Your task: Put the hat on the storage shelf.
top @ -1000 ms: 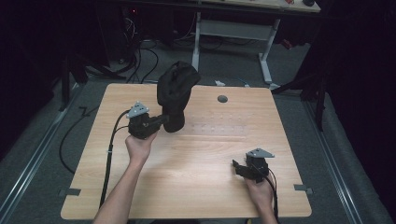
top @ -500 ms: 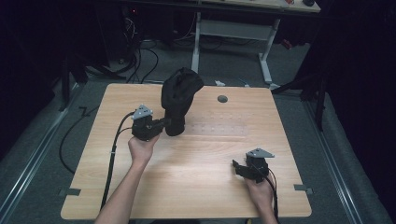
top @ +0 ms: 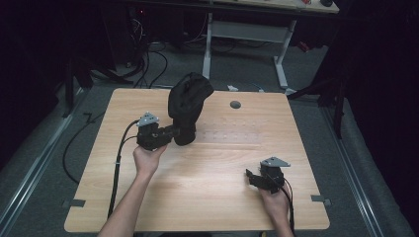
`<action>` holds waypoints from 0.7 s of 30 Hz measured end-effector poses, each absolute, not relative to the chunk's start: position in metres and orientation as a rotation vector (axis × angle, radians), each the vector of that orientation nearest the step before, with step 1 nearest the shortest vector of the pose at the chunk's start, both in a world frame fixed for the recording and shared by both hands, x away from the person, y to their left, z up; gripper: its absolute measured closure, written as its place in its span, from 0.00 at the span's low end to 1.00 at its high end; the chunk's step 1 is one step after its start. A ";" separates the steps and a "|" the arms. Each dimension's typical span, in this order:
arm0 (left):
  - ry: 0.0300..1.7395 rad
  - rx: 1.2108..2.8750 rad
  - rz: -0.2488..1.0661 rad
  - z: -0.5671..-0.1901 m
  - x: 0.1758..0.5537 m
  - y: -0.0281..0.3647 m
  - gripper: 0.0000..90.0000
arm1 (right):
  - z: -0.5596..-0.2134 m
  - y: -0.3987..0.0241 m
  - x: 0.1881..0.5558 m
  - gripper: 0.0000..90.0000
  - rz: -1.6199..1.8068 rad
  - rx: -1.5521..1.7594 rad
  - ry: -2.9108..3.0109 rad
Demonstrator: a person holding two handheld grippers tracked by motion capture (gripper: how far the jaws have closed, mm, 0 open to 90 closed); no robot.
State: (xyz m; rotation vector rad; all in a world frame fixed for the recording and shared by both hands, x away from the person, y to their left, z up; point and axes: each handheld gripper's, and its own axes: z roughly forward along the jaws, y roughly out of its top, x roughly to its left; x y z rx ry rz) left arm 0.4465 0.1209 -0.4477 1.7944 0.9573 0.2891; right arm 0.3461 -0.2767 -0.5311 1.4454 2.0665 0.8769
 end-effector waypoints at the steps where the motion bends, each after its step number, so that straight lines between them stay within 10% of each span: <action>1: 0.954 1.811 0.306 -0.448 0.445 0.121 0.66 | -0.531 -0.276 0.346 0.38 0.878 1.450 2.066; 21: 0.991 1.798 0.297 -0.439 0.434 0.134 0.40 | -0.531 -0.277 0.346 0.38 0.884 1.449 2.068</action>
